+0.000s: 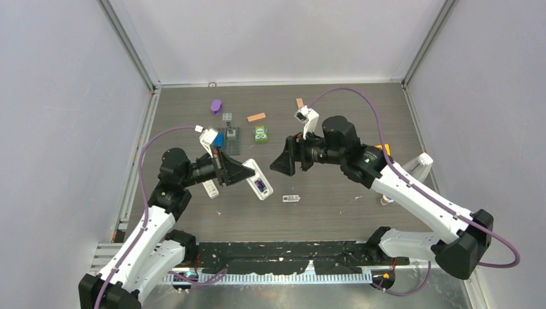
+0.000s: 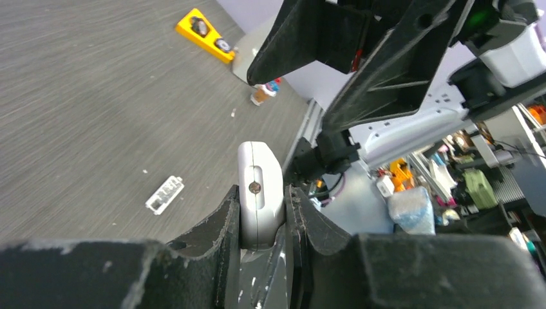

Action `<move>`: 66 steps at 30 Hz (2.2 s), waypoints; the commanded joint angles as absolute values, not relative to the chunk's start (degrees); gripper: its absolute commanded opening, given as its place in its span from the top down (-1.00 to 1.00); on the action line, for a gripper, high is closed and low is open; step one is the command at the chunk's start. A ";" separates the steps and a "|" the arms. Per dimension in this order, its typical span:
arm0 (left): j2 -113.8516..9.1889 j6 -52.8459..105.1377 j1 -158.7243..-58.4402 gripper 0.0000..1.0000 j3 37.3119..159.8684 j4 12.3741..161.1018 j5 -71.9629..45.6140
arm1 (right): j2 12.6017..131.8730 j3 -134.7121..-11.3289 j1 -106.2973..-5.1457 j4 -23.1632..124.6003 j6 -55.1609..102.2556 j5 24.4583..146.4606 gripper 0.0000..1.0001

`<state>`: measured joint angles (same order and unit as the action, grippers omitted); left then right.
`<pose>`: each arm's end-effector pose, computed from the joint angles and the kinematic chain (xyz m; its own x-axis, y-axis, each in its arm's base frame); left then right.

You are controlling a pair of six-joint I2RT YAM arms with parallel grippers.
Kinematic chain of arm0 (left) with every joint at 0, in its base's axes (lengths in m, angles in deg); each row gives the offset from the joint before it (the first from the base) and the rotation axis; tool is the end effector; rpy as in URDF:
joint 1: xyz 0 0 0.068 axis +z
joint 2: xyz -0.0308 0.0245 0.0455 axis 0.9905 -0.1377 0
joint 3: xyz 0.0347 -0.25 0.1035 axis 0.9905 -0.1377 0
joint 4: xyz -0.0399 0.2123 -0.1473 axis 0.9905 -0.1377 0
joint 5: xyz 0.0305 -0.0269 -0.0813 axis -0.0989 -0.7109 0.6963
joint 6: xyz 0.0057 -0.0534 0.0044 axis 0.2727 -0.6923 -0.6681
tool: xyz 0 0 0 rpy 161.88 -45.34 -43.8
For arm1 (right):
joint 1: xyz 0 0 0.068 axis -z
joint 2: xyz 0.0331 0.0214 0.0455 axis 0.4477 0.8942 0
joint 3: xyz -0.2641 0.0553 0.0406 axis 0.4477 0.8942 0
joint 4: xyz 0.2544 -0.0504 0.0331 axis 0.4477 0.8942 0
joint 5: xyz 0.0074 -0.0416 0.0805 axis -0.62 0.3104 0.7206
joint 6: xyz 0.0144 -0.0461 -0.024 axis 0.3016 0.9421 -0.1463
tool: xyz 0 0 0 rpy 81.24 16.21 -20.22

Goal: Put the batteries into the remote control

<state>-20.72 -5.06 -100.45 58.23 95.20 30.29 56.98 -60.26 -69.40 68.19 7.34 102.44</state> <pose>0.1598 -0.0825 0.3017 -0.6558 -0.2256 -0.7205 0.6739 0.2554 -0.6933 0.1798 0.1869 0.3636 -0.5953 -0.0667 -0.8007 -0.7282 0.4660 0.5026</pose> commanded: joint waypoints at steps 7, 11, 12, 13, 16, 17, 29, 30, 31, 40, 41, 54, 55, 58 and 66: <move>-18.38 -2.46 -100.11 1.00 57.96 86.66 16.28 | 70.81 -56.55 -69.63 82.47 16.75 87.69 -0.61; -18.29 -3.48 -99.40 1.00 56.70 85.37 13.75 | 75.65 -55.02 -70.74 82.73 28.24 89.15 -0.59; -18.21 -3.30 -99.05 1.00 56.66 84.87 13.30 | 76.75 -54.73 -71.69 82.49 30.58 89.20 -0.56; -18.03 -2.87 -98.41 1.00 56.84 83.83 12.91 | 77.15 -54.67 -72.30 82.43 35.05 89.85 -0.55; -17.56 -1.95 -95.37 1.00 58.06 79.66 12.43 | 79.14 -55.18 -75.26 82.45 40.80 88.41 -0.54; -17.46 -1.96 -94.31 1.00 58.33 79.40 13.00 | 79.66 -55.33 -75.49 82.46 42.51 87.59 -0.54; -17.37 -3.23 -89.06 1.00 58.53 79.55 15.73 | 90.16 -60.94 -76.43 83.42 51.90 80.96 -0.37; -17.51 -3.23 -88.68 1.00 58.71 79.58 16.00 | 90.36 -61.06 -76.43 83.38 52.36 80.84 -0.37; -17.59 -3.20 -88.33 1.00 58.88 79.57 16.27 | 90.88 -61.43 -76.43 83.46 52.52 80.87 -0.35; -17.84 -2.53 -86.52 1.00 59.31 79.19 16.53 | 92.65 -60.62 -76.70 85.88 51.79 83.38 0.15; -17.85 -2.46 -86.48 1.00 59.29 79.19 16.46 | 92.25 -59.95 -77.00 85.89 51.41 83.27 0.15; -18.15 -2.82 -86.40 1.00 59.33 79.58 16.55 | 91.95 -59.34 -77.61 88.74 48.85 82.01 0.10; -18.15 -3.06 -86.42 1.00 59.22 79.64 16.58 | 92.25 -59.39 -77.65 88.63 48.57 81.58 0.19; -18.23 -3.60 -86.39 1.00 58.62 80.40 16.75 | 92.13 -58.88 -77.66 87.08 46.98 78.50 0.36; -17.80 -6.22 -86.39 1.00 57.35 86.52 20.71 | 79.93 -57.58 -78.06 78.62 39.37 79.84 0.63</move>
